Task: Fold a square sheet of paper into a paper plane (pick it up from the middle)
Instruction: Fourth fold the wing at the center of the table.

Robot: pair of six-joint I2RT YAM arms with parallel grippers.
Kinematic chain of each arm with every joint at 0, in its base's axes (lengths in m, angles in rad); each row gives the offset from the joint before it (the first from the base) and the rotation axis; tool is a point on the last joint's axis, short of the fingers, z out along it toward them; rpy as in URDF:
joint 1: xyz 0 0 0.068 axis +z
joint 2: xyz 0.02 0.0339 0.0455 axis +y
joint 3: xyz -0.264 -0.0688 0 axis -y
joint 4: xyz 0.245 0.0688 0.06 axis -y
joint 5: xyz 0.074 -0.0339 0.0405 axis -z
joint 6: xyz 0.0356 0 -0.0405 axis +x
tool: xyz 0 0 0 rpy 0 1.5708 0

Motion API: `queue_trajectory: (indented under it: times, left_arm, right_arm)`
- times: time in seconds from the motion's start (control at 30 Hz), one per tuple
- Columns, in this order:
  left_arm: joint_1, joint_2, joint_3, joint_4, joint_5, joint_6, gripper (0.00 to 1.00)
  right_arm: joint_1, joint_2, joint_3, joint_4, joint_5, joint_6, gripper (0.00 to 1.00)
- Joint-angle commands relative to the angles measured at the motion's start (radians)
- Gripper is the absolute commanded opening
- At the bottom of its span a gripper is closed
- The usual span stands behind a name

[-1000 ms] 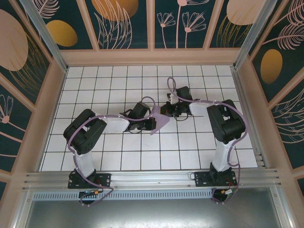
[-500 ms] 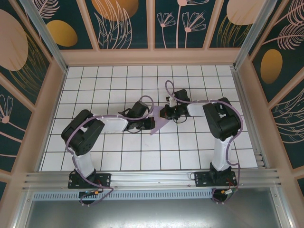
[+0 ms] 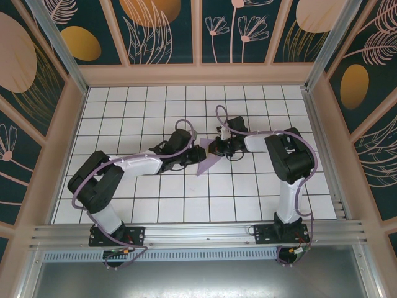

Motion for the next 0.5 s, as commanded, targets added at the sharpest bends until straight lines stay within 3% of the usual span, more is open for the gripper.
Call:
queue_trajectory:
  times: [0.0,0.47]
  left_arm:
    - [-0.015,0.051,-0.022,0.062,0.033,-0.072,0.18]
    - [-0.025,0.102,-0.075,0.064,0.051,-0.134,0.18]
  right_arm:
    - [-0.008,0.078,-0.024,-0.097,0.133,-0.011,0.05]
    - [-0.006,0.089,-0.024,-0.114,0.144,-0.009,0.05]
